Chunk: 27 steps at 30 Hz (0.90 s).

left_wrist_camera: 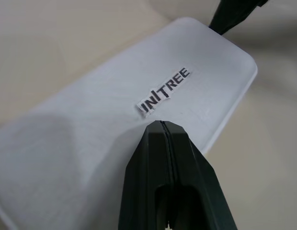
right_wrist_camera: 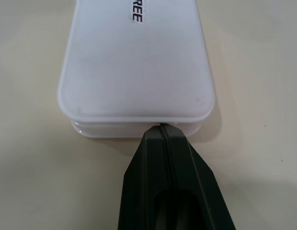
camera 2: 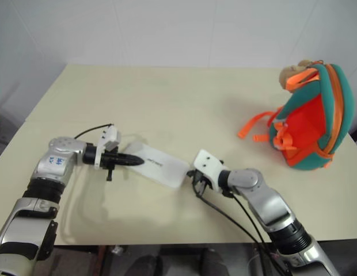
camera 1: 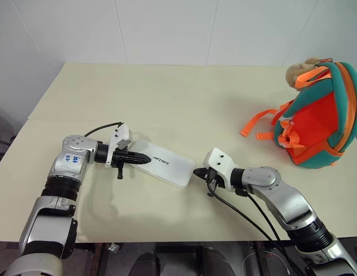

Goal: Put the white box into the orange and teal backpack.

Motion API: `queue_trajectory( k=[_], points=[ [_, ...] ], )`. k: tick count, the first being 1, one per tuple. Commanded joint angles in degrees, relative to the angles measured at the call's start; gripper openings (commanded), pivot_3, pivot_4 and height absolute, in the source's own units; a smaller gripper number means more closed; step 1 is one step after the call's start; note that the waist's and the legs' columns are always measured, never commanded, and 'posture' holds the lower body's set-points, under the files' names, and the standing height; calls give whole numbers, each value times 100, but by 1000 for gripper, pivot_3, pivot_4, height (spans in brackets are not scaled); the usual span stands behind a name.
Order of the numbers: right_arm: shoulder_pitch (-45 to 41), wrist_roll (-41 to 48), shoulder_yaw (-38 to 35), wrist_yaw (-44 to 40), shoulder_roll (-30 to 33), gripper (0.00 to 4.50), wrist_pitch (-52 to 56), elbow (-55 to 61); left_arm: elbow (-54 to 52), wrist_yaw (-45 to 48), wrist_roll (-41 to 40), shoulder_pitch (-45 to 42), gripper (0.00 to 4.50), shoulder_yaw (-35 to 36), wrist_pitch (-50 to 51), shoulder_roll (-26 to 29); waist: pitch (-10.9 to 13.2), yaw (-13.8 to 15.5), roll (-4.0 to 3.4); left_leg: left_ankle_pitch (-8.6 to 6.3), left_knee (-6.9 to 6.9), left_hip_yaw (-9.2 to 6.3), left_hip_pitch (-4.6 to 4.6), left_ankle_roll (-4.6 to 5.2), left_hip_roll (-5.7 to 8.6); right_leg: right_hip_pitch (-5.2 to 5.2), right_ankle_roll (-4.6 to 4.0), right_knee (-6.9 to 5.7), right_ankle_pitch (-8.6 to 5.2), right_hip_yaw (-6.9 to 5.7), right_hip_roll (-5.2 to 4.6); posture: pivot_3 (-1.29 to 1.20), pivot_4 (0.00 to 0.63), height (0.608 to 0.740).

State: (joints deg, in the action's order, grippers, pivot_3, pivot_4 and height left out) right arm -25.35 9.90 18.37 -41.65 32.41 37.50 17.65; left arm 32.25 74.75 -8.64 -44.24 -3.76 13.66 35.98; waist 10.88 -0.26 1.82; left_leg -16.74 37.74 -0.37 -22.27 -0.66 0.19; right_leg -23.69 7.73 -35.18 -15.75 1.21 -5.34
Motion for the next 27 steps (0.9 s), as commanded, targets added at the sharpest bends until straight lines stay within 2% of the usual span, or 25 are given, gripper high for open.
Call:
queue_trajectory(
  k=[1,5,11,18,27],
  points=[
    [-49,-38,-118,-72,56,120,-126,104,33,-237,-48,-75,0,221,-98,120,0,1,0,0,0,0,0,0,0,0,0,-1,0,0,0,0,150,740],
    [33,-45,-176,-84,98,120,-135,132,137,-670,-180,-243,0,675,-95,381,0,-6,0,0,0,-1,-2,0,0,-1,0,3,0,-1,0,0,150,740],
    [61,-45,-201,-100,113,120,-159,114,420,-846,-97,-208,0,788,-209,571,0,16,0,0,-6,1,-2,0,2,-1,0,10,0,-3,-4,0,150,740],
    [26,-67,-208,-75,85,120,-204,56,787,-722,-21,36,0,616,-220,462,0,13,0,0,-3,0,-4,0,2,0,0,9,0,-7,-3,0,150,740],
    [33,-43,-268,-82,133,120,-162,145,1252,-679,38,-74,0,486,-413,287,0,11,0,0,-3,0,-4,0,2,0,0,8,0,-8,-3,0,150,740]
  ],
)
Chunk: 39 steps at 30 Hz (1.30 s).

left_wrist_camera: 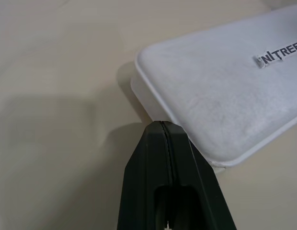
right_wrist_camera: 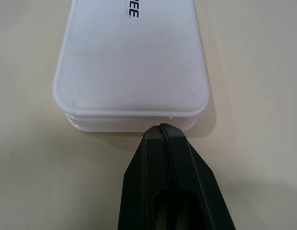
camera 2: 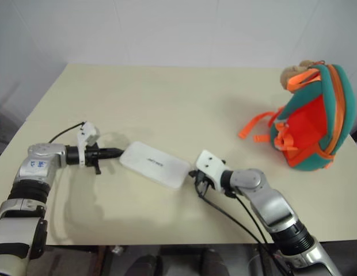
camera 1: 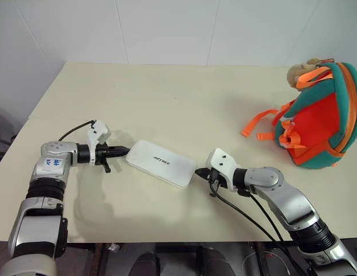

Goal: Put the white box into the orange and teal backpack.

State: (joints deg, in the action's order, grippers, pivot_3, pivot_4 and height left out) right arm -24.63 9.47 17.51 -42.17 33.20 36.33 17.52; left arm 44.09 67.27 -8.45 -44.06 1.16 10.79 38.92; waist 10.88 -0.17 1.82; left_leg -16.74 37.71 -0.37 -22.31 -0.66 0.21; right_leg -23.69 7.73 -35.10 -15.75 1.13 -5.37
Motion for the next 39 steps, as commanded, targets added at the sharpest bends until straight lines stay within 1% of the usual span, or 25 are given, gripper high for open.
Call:
queue_trajectory(
  k=[1,6,11,16,21,28,34,39],
  points=[
    [-41,-7,-180,-37,65,120,-45,152,115,98,29,-115,0,-28,-147,-27,0,3,0,0,0,0,0,0,0,0,0,0,0,0,0,0,150,740],
    [-80,4,-157,-72,74,120,-29,175,54,280,-10,-160,0,-109,-183,-165,0,3,0,0,0,0,0,0,1,1,0,1,0,0,-2,0,150,740],
    [-138,38,-119,-128,59,120,0,249,-447,472,-65,-15,0,-199,8,-164,0,6,0,0,0,0,0,0,1,1,0,1,0,-1,-2,0,150,740],
    [-136,55,-108,-216,102,120,26,332,-1391,614,-193,367,0,-306,465,-87,0,2,0,0,-3,0,0,0,0,0,0,4,0,0,-3,0,150,740],
    [-54,56,-150,-354,278,120,4,442,-2919,567,-469,1114,0,-362,1342,-64,0,-4,0,0,-8,-5,0,0,-3,0,-1,4,0,4,-5,0,150,740],
    [67,6,-272,-568,567,120,-105,438,-4383,366,-698,1949,0,-425,2261,-6,0,-1,-2,-1,-8,-46,4,0,-2,1,-4,7,-2,7,-10,0,150,740],
    [236,65,-375,-702,750,120,-11,673,-4927,175,-773,2207,0,-465,2639,-43,0,11,-2,-1,-8,-49,5,0,-2,2,-6,18,-3,5,-14,0,150,740],
    [540,166,-477,-736,891,120,214,1053,-4976,120,-790,2232,0,-488,2686,-73,0,12,-2,-1,-11,-51,6,0,-1,2,-9,22,-5,3,-14,0,150,740]
  ],
)
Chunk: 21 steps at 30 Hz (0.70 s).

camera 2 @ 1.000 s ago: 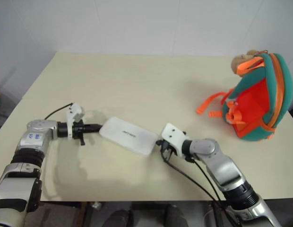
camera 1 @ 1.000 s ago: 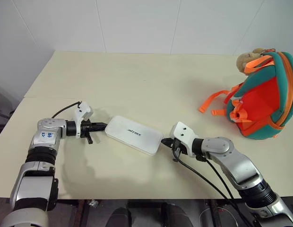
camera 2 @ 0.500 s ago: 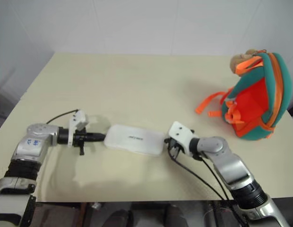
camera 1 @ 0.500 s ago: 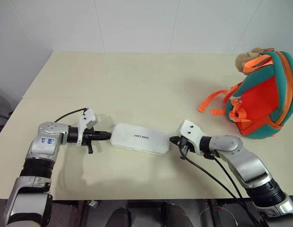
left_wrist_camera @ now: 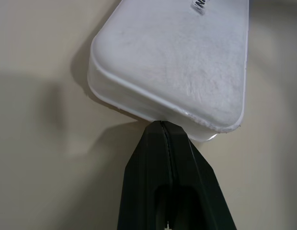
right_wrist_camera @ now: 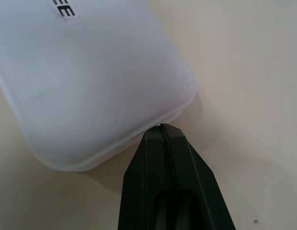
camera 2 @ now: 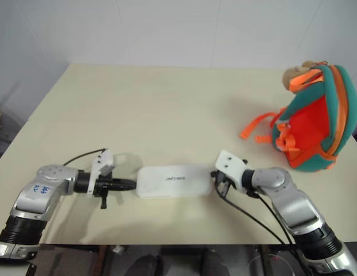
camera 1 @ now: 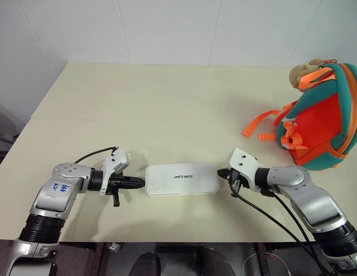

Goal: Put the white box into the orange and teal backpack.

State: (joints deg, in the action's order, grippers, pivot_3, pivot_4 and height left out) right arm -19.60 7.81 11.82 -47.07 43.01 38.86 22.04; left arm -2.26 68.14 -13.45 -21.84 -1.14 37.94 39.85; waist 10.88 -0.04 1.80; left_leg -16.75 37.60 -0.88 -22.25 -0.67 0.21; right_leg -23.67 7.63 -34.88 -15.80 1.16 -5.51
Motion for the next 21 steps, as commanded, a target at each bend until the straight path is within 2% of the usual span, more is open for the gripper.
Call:
queue_trajectory(
  k=[1,9,14,21],
  points=[
    [75,323,87,-233,-90,120,-20,622,-330,28,-284,6,0,-268,-33,-176,0,-2,0,0,1,1,1,0,0,0,0,3,0,0,0,0,150,740],
    [192,176,-84,-165,-30,120,-98,356,-138,-14,-120,-119,0,-376,-153,-156,-1,4,-2,0,1,-1,9,-1,-1,6,-3,3,-2,0,-3,0,150,740],
    [467,275,-827,-319,436,120,-240,127,-230,62,-258,-105,0,-170,-28,122,-2,19,-4,1,1,-1,6,0,-1,9,-3,10,-1,0,-17,0,150,740],
    [820,375,-1412,-443,853,120,-443,-3,61,59,-389,-114,0,63,-97,536,-1,-16,-5,0,-21,3,11,1,0,6,-4,20,-2,0,-1,0,150,740]
  ],
)
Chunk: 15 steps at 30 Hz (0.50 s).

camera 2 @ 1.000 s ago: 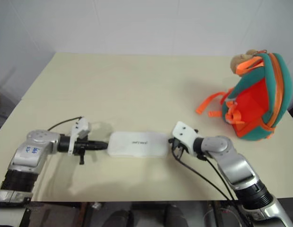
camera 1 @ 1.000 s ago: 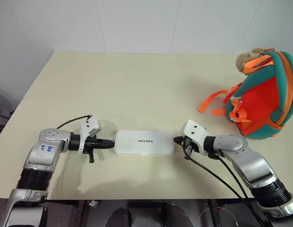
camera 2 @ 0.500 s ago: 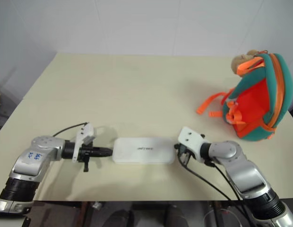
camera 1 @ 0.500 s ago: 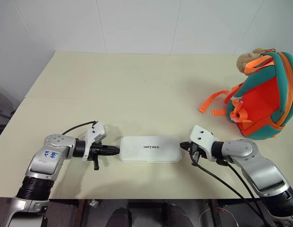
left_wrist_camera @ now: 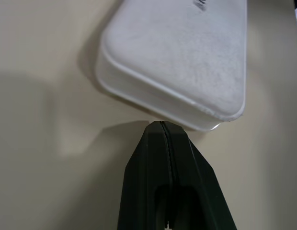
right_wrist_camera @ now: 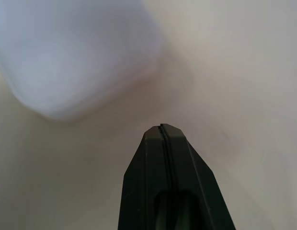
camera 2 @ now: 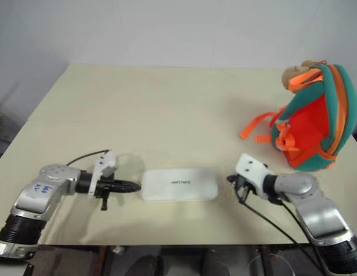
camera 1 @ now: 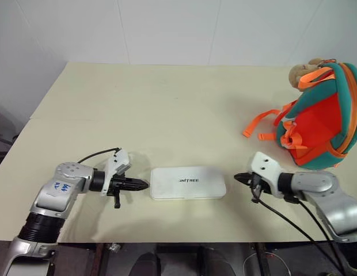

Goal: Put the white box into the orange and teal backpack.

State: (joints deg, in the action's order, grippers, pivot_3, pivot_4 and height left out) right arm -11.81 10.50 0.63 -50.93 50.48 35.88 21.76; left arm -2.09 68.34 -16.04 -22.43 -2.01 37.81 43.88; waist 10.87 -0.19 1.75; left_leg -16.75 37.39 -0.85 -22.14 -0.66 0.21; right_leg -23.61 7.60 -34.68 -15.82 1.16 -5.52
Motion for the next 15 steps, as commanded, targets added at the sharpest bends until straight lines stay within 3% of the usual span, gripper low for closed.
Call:
queue_trajectory(
  k=[1,3,5,7,11,15],
  points=[
    [51,117,-363,-15,110,120,-117,29,127,84,-93,-58,0,116,-123,218,1,-1,-1,0,-4,0,2,0,-1,-1,-3,-2,-2,-1,2,0,150,740],
    [75,163,-490,29,121,120,-28,63,279,73,-57,-102,0,114,-157,304,1,0,-1,2,-4,-2,3,-3,-5,-3,-7,-6,-4,-3,8,0,150,740],
    [141,334,-657,-24,147,832,139,152,561,-445,194,-317,179,152,-77,298,2,12,-4,2,-6,-3,5,-4,-4,-4,-10,-9,-5,-3,8,0,150,740],
    [163,496,-791,-44,136,1258,292,227,800,-725,293,-477,563,214,-211,251,2,31,-4,3,0,-7,2,-4,-3,-3,-9,-12,-5,-8,6,0,150,740],
    [8,930,-1159,139,-88,2577,649,201,1045,-868,150,-661,1752,429,-355,203,2,22,-4,4,0,-8,1,-4,0,0,-6,-9,-4,-7,-6,0,150,740],
    [-174,1749,-1567,355,-424,3891,1672,184,1064,-1048,-46,-729,2980,666,-274,100,2,13,-3,4,-5,-9,-3,-5,-4,-2,-5,-20,-2,-9,-5,0,150,740]
  ],
)
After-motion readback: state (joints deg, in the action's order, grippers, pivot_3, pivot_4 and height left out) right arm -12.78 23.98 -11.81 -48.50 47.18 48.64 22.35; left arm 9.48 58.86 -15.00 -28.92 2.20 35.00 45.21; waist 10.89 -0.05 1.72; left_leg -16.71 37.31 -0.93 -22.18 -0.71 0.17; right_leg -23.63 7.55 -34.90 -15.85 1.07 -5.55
